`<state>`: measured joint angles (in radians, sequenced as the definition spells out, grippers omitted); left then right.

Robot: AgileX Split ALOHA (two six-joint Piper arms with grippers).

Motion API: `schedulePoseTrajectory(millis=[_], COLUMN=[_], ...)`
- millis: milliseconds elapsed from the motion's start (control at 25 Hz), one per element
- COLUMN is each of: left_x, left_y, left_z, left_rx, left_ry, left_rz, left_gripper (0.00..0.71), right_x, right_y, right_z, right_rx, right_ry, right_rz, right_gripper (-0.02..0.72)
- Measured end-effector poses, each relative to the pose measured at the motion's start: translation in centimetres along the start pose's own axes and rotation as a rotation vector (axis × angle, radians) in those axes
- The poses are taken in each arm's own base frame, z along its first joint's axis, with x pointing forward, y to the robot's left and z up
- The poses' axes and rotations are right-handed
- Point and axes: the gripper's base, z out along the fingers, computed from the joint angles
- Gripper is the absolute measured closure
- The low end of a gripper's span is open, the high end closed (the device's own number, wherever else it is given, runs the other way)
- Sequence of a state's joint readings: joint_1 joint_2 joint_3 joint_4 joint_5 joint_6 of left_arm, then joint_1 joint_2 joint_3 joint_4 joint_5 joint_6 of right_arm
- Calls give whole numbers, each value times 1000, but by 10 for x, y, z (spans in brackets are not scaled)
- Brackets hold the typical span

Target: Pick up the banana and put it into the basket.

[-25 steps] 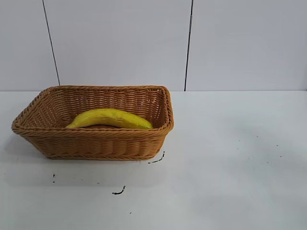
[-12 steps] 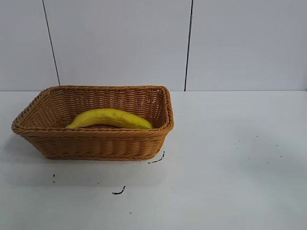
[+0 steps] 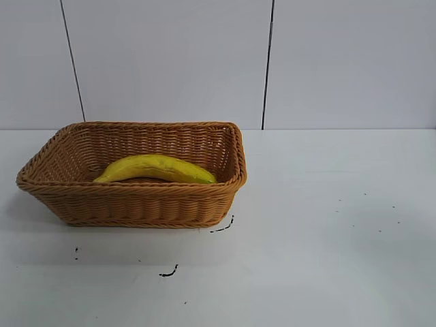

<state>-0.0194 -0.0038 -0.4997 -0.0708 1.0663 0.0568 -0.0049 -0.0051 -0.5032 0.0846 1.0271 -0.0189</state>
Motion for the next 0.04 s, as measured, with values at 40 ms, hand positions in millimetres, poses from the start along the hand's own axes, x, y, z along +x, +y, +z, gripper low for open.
schedulePoseTrajectory(millis=[40], left_x=[0], left_y=[0], left_z=[0], left_rx=[0], left_ry=[0], left_rz=[0], left_gripper=[17], right_x=[0], right_y=[0], right_z=[0], right_rx=[0], right_ry=[0], right_rz=[0], right_gripper=[13])
